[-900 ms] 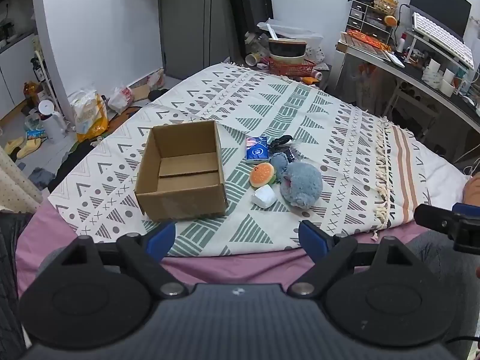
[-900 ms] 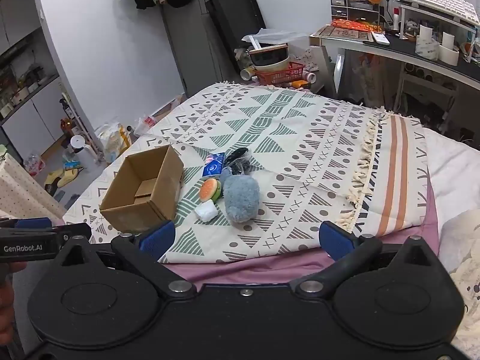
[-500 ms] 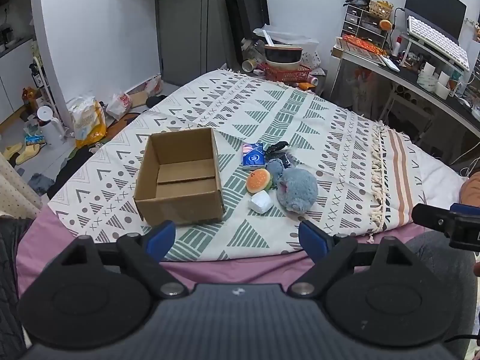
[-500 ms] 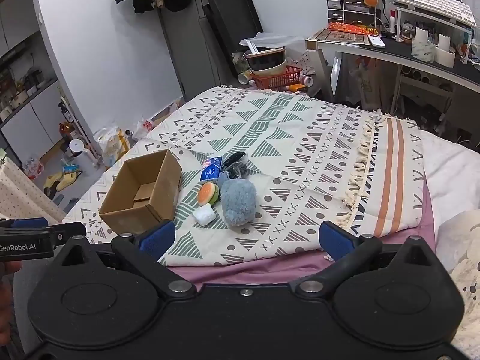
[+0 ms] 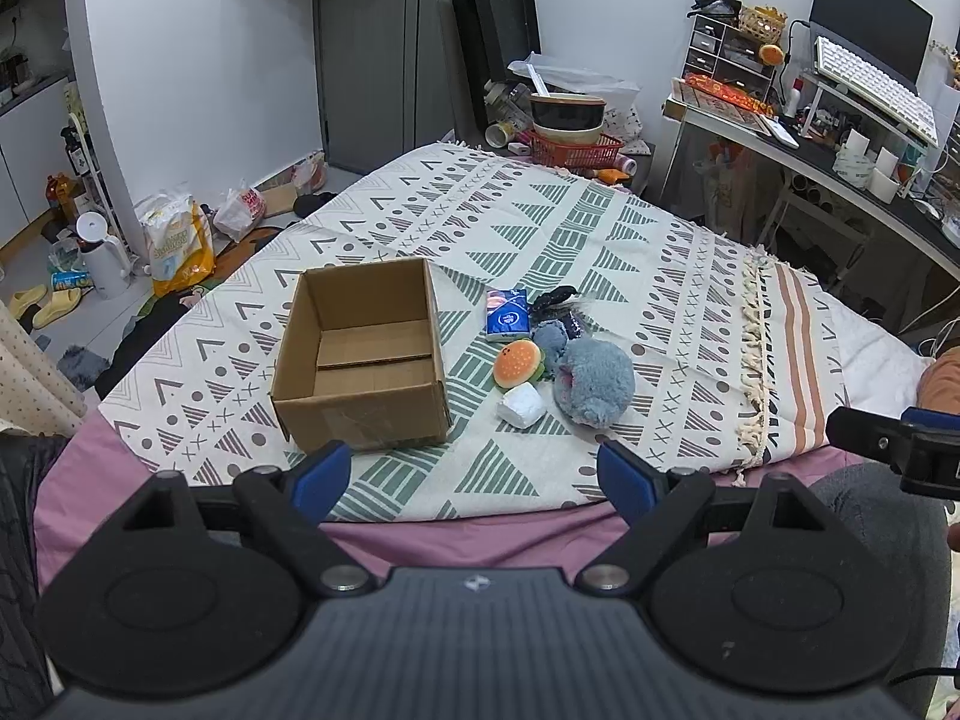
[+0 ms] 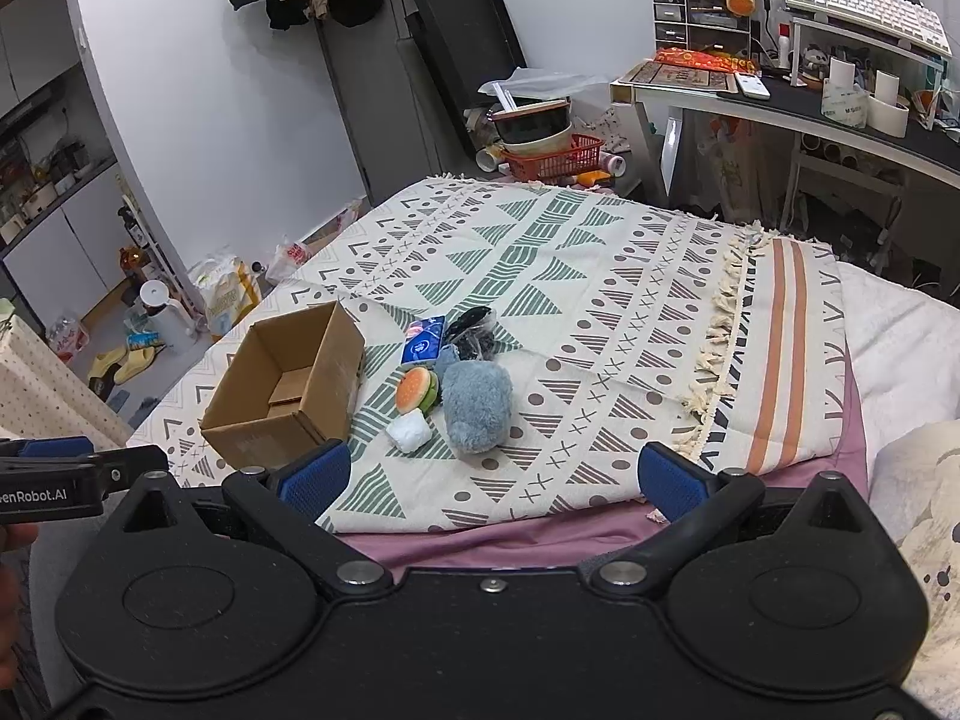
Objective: Organize soft objects
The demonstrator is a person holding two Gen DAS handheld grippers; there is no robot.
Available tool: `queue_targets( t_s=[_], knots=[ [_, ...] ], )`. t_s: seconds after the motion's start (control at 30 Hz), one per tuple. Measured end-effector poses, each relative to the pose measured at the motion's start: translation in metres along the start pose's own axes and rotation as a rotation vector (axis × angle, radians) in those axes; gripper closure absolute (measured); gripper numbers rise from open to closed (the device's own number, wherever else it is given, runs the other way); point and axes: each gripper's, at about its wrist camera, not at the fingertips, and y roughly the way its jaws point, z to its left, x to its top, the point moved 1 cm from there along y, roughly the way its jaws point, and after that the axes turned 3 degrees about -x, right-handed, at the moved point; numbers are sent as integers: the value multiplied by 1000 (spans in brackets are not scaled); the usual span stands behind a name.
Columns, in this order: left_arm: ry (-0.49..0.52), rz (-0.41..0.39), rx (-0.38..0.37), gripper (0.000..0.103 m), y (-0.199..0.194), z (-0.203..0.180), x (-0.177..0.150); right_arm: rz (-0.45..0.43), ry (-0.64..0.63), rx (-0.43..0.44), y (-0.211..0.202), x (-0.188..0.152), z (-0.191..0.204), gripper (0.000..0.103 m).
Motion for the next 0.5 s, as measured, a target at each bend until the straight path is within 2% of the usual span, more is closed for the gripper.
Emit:
queue_targets(
  t_s=[0.5],
  knots=[
    [-6, -5, -10, 15, -1, 3, -1, -2, -4, -15, 0, -1, 2, 0]
  ],
)
